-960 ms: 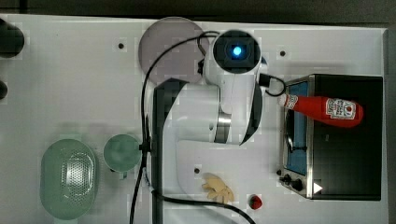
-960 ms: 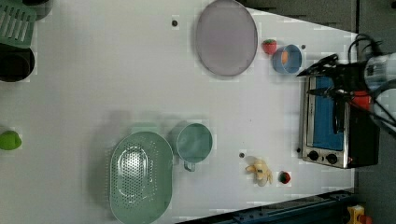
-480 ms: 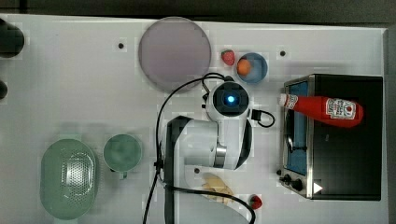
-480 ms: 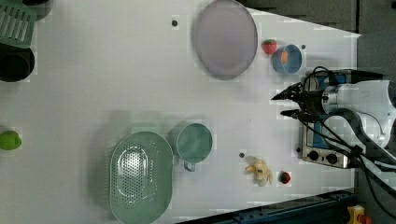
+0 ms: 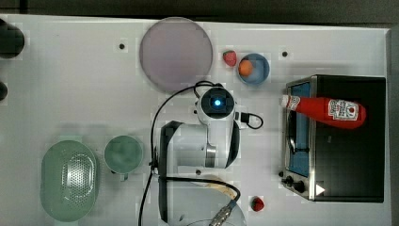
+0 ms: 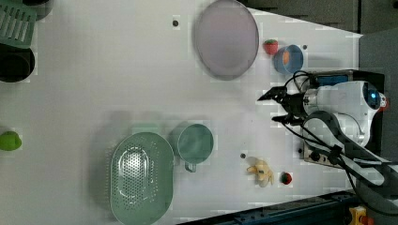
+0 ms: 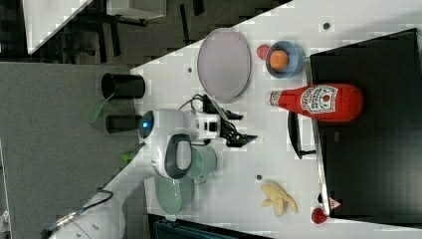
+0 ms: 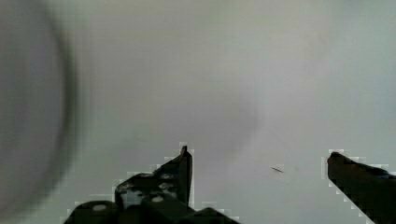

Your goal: Pick Ketchup from oven and place it on table.

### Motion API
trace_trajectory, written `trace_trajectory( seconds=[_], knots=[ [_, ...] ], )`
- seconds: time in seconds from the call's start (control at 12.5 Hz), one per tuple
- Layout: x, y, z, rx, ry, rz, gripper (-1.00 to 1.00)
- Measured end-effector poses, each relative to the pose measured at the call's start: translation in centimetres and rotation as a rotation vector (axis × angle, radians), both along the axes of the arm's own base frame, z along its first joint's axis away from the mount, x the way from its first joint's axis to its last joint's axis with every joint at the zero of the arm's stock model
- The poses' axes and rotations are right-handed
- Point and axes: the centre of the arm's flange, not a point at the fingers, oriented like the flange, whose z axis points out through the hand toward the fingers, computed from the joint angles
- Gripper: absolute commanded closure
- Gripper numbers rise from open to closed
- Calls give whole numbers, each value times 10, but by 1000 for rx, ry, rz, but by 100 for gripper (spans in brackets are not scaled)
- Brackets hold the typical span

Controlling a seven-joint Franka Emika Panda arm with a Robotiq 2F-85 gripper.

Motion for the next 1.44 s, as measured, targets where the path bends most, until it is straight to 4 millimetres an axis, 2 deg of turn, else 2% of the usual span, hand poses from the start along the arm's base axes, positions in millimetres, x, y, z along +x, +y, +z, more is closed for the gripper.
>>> trace_trajectory(
  seconds=[0.08, 0.16, 0.24, 0.32, 0.48, 0.56, 0.72, 0.88, 0.96, 1.2, 1.36, 1.44],
  knots=[
    [8, 3, 10, 5, -16, -2, -100],
    [28, 2, 35, 8, -69, -15, -100],
    [37, -3, 59, 5, -116, -24, -100],
    [46, -14, 103, 8, -160, -45, -100],
    [45, -25, 135, 10, -130, -61, -100],
    [49, -31, 164, 38, -37, -91, -100],
    [59, -38, 206, 41, 8, -99, -100],
    [67, -33, 270, 52, 3, -87, -100],
    [73, -23, 328, 28, -69, -55, -100],
    [70, -3, 407, 36, -208, -19, -100],
    [64, -4, 415, 29, -209, -17, -100],
    [61, -3, 407, 33, -200, -18, -100]
  ],
)
